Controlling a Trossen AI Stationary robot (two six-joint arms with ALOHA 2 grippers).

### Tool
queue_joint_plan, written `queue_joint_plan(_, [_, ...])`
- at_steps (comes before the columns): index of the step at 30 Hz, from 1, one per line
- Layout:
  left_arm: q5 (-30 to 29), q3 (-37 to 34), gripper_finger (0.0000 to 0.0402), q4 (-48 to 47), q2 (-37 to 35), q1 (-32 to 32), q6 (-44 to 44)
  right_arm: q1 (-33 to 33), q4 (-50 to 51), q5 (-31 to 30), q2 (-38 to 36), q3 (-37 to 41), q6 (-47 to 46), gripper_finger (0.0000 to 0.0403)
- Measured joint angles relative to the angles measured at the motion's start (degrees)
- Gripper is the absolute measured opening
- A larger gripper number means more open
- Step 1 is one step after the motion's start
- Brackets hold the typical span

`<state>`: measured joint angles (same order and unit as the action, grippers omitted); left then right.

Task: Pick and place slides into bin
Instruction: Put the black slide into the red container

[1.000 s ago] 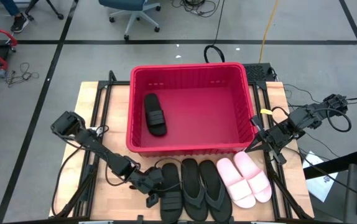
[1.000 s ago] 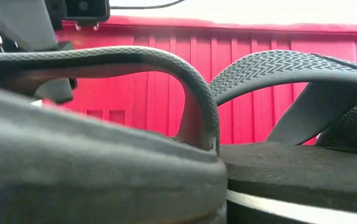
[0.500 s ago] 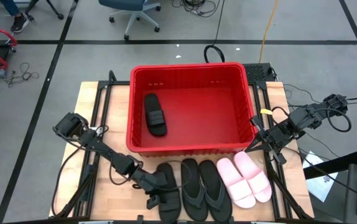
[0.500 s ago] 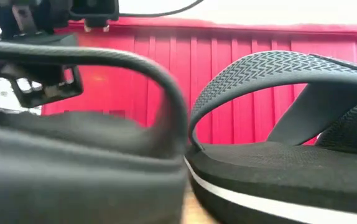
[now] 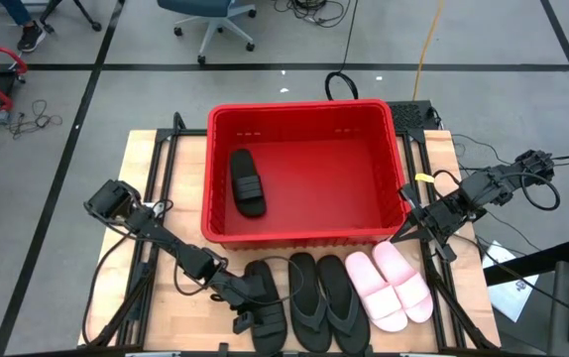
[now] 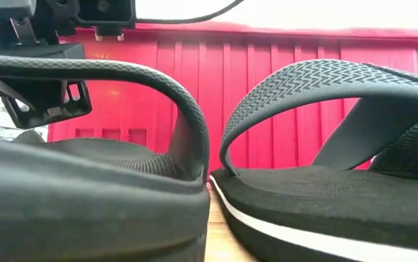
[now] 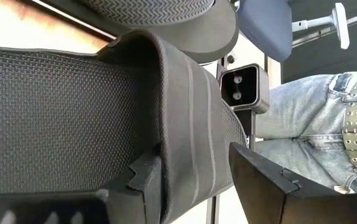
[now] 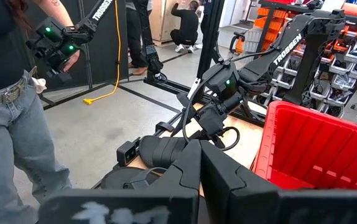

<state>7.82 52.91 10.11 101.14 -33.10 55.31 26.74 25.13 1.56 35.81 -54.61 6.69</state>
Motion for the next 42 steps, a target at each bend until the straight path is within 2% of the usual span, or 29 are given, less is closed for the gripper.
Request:
queue_joint_plan(4, [-0.2, 0.0, 0.0132, -0.1, 0.0, 0.0, 1.0, 0.0, 0.0, 0.0, 0.0, 0.0, 0.0, 0.0])
queue_joint_plan(12, [1.9, 0.0, 0.0012, -0.9, -0.1, 0.1, 0.9, 0.0, 0.0, -1.8, 0.0, 0.0, 0.0, 0.0])
queue_joint_plan(22, [3.0, 0.0, 0.0003, -1.7, -2.8, 0.1, 5.3, 0.0, 0.0, -1.8, 0.0, 0.0, 0.0, 0.0])
queue_joint_plan(31, [5.0, 2.5, 0.0002, -1.4, -11.7, -0.4, 7.8, 0.0, 0.0, -1.6, 0.0, 0.0, 0.0, 0.0])
queue_joint_plan(36, [2.2, 9.2, 0.0001, -4.5, -17.2, -0.4, 4.3, 0.0, 0.0, -1.5, 0.0, 0.0, 0.0, 0.0])
queue_joint_plan(42, [-1.9, 22.5, 0.0001, -21.6, -19.4, 0.8, -3.9, 0.0, 0.0, -1.5, 0.0, 0.0, 0.0, 0.0])
